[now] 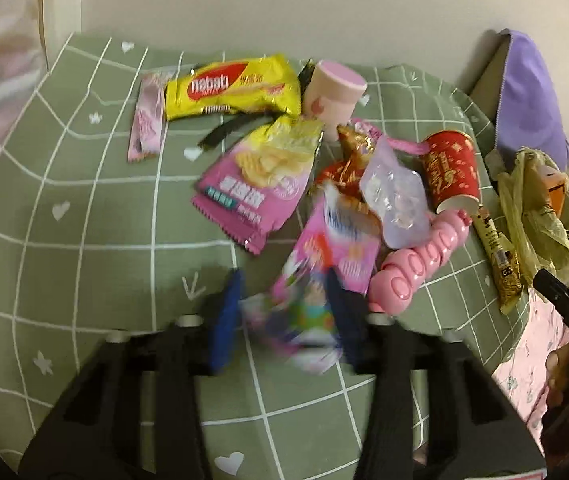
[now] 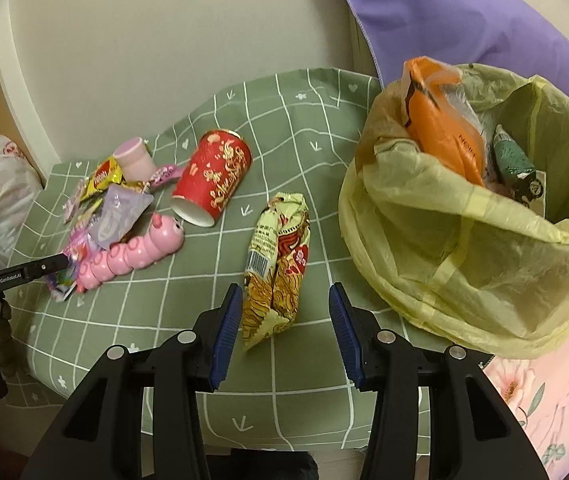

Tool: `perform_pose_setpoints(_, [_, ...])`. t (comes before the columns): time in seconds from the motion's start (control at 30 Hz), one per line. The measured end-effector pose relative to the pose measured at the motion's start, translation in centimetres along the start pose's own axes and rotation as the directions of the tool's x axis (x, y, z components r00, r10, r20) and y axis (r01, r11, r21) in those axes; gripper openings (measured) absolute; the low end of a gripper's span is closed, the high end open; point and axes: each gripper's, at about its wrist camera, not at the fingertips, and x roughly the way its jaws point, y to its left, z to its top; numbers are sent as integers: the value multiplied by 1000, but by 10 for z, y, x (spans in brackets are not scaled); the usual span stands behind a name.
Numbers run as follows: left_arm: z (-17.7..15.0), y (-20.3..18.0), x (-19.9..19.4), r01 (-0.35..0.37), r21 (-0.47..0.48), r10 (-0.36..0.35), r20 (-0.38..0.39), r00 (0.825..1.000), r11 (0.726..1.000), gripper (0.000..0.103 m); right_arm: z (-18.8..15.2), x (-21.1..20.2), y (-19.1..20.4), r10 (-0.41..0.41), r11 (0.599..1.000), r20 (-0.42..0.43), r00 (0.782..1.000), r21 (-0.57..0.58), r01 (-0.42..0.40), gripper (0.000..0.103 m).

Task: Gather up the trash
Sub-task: 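Grasp the gold snack wrapper with the right tool while the left tool grasps the pink tissue pack, then carry both items to the yellow trash bag and release them inside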

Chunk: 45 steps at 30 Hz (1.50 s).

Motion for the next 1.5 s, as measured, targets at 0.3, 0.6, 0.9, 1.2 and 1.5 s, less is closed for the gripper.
perform_pose_setpoints(0.3, [17,-15,-39,17,1,-17,111,994,1000,10,-2,18,-7,14,997,-32,999,70,-12,43])
perform_pose_setpoints(0.6, [44,-29,-72,94,15,-95,199,975,995,10,5,43,10,17,1000,-89,996,20,-15,42])
perform_pose_setpoints(0.9, [43,-39,-63,104,39,-110,175,978,994,11,6,38,5,34,999,-82,996,12,-34,29])
perform_pose_setpoints(1.2, [48,-45,-63,124,61,-134,191,972,990,11,24,8,8,42,999,-5,999,-1,-42,29])
perform_pose_setpoints(1.5, [74,-66,-84,132,140,-166,269,949,981,11,58,-30,18,26,997,102,994,-77,-18,29])
